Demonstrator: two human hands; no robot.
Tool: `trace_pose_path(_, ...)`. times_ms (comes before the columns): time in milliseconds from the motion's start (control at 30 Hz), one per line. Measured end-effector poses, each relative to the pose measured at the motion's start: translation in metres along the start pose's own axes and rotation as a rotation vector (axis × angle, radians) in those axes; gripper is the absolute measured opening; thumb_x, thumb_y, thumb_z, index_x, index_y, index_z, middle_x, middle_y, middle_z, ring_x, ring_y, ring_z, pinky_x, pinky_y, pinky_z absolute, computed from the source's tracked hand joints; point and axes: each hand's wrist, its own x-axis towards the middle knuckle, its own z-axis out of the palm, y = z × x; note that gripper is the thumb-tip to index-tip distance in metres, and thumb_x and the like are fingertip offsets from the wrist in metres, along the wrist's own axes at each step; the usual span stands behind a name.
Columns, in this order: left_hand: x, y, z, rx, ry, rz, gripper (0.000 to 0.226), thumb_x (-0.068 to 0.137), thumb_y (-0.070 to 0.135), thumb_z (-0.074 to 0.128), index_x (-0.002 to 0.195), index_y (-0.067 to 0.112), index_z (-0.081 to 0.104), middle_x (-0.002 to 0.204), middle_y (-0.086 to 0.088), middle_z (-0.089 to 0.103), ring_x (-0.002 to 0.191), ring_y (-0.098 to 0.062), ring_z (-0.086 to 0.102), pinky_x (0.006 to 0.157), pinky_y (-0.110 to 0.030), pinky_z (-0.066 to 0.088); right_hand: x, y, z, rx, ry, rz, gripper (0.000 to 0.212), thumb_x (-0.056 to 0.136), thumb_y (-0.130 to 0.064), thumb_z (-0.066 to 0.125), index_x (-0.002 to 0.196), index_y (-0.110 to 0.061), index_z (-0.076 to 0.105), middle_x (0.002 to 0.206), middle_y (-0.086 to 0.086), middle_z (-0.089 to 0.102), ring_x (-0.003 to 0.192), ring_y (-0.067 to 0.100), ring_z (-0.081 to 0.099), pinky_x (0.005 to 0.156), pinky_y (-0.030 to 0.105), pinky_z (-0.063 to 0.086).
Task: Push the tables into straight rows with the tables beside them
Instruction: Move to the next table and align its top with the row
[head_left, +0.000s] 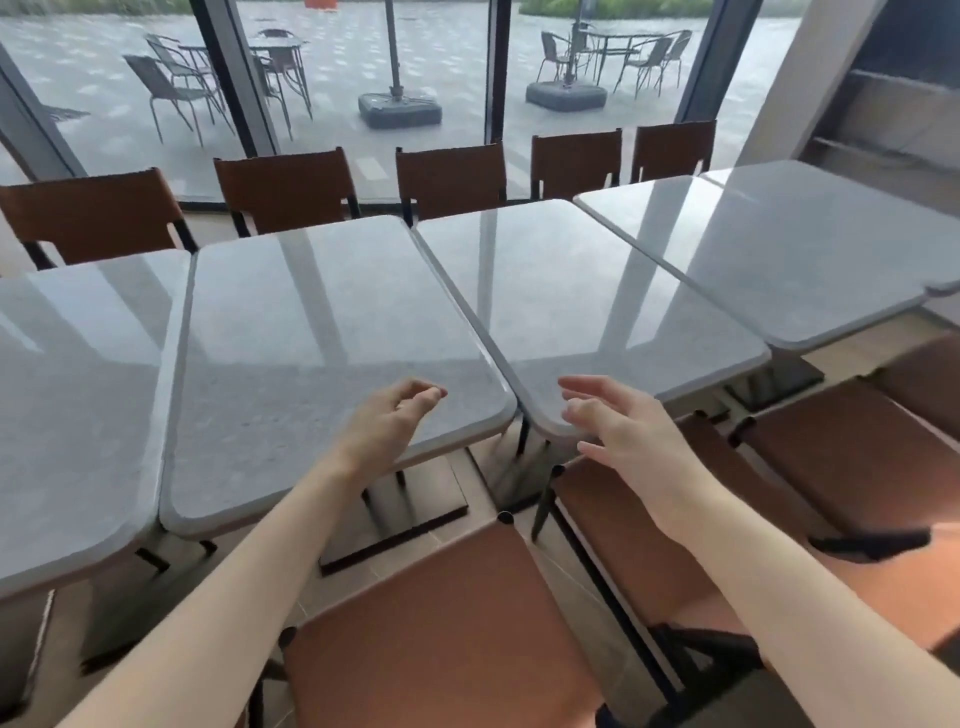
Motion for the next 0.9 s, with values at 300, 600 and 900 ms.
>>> trace_pose_path(300,-0.074,0.184,0.111,-0.132,-0.144,0.377,0.015,0.093,0.026,0.069,0.108,0.030,0.072,0.114,0.019,0.073,0.110,0.003,0.066,0.086,-0.011,0.048,-0.097,-0.017,-0.183,0.157,0.220,-0.026,0.023,0.104,-0.020,0.053,0.118,-0.026,0.071,0.122,-0.003,0.072,0.110,0.009,0.070,0.097,0.037,0.056)
trace_pose_path(600,-0.126,0.346,0.313,-0.237,-0.318,0.573,0.024,0.083,0.033,0.075,0.106,0.025,0.073,0.114,0.015,0.074,0.113,-0.005,0.067,0.091,-0.026,0.054,-0.222,0.000,-0.409,0.160,0.425,-0.105,0.025,0.104,-0.022,0.053,0.119,-0.028,0.072,0.124,-0.008,0.071,0.113,0.007,0.068,0.096,0.036,0.055)
trace_pose_path(900,-0.181,0.451,0.532,-0.267,-0.568,0.664,0.028,0.087,0.035,0.076,0.115,0.039,0.070,0.134,0.014,0.065,0.126,-0.001,0.058,0.089,-0.015,0.049,-0.338,0.041,-0.605,0.195,0.696,-0.150,0.030,0.103,-0.019,0.051,0.124,-0.032,0.069,0.131,-0.008,0.067,0.119,0.007,0.064,0.106,0.042,0.052)
